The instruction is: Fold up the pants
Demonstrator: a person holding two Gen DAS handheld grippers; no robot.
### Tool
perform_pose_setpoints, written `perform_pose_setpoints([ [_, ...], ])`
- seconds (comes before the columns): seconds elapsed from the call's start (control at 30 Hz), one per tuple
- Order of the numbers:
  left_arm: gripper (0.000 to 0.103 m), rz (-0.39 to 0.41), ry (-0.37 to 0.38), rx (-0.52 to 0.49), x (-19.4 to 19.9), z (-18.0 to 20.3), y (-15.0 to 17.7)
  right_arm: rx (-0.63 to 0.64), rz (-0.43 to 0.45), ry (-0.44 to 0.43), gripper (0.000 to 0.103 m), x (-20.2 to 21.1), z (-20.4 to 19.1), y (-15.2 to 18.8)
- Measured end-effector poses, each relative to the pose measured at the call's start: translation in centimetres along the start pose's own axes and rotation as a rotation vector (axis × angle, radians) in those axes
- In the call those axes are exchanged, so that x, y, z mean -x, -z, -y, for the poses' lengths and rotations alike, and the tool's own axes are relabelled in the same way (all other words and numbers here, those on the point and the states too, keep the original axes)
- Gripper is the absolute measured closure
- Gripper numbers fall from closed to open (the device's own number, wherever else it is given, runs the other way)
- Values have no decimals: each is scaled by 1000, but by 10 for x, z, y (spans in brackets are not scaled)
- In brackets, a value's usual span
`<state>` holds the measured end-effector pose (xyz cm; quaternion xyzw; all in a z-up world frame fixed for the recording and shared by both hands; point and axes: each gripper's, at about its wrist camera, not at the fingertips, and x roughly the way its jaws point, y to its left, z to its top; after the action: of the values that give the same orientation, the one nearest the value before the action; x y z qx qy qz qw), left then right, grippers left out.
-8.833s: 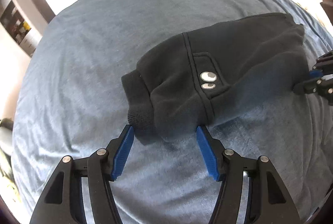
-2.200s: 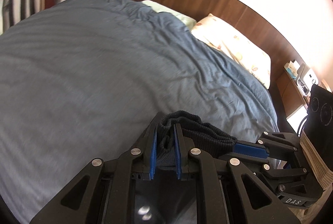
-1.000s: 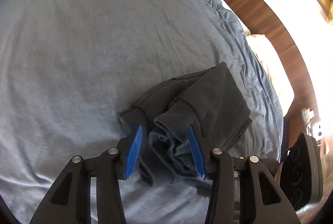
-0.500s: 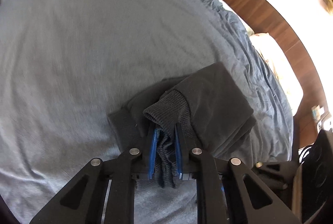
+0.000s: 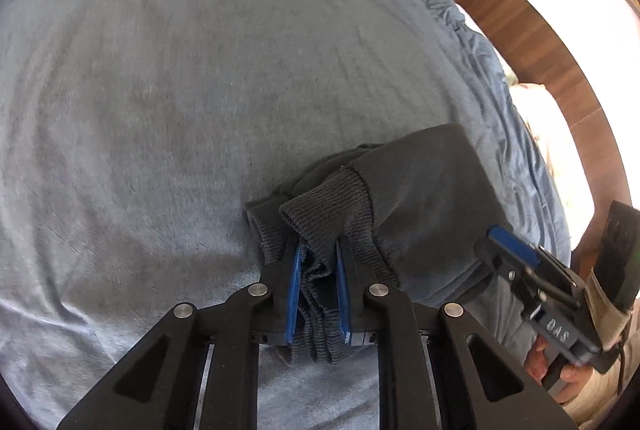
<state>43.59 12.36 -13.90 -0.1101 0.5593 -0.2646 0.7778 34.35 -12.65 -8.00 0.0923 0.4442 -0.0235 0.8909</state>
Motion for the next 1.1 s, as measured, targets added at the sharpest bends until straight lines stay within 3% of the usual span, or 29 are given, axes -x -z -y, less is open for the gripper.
perform_pose_setpoints([
  [0.07,80,1,-15,18,-3,-1,2,21,-30,4,58,-5,-1,2],
  [0.13,66,2,-47,27,-4,-2,5,41,-54,13,58,-8,-1,7],
  [0.23,56,-14,-98,39,0,1,7,46,-76,12,58,-8,2,10],
  [0.3,50,-11,-169,41,9,3,11,45,-104,-4,51,-6,4,13],
  [0.43,42,31,-295,36,31,18,23,76,-153,-35,51,7,9,13],
  [0.53,36,49,-267,34,37,37,30,100,-116,-47,50,27,15,8],
  [0.6,36,49,-234,46,33,40,29,130,-26,3,35,40,24,-3],
  [0.67,36,71,-249,57,27,40,26,129,74,54,24,49,37,-13],
  [0.73,31,90,-262,84,22,40,19,89,129,106,24,47,54,-24],
  [0.87,29,101,-230,132,12,37,13,19,98,176,24,16,78,-41],
  [1.0,27,105,-213,185,3,30,13,-92,38,113,24,-9,94,-39],
  [1.1,26,65,-156,201,-9,24,13,-117,-19,84,24,-26,96,-34],
])
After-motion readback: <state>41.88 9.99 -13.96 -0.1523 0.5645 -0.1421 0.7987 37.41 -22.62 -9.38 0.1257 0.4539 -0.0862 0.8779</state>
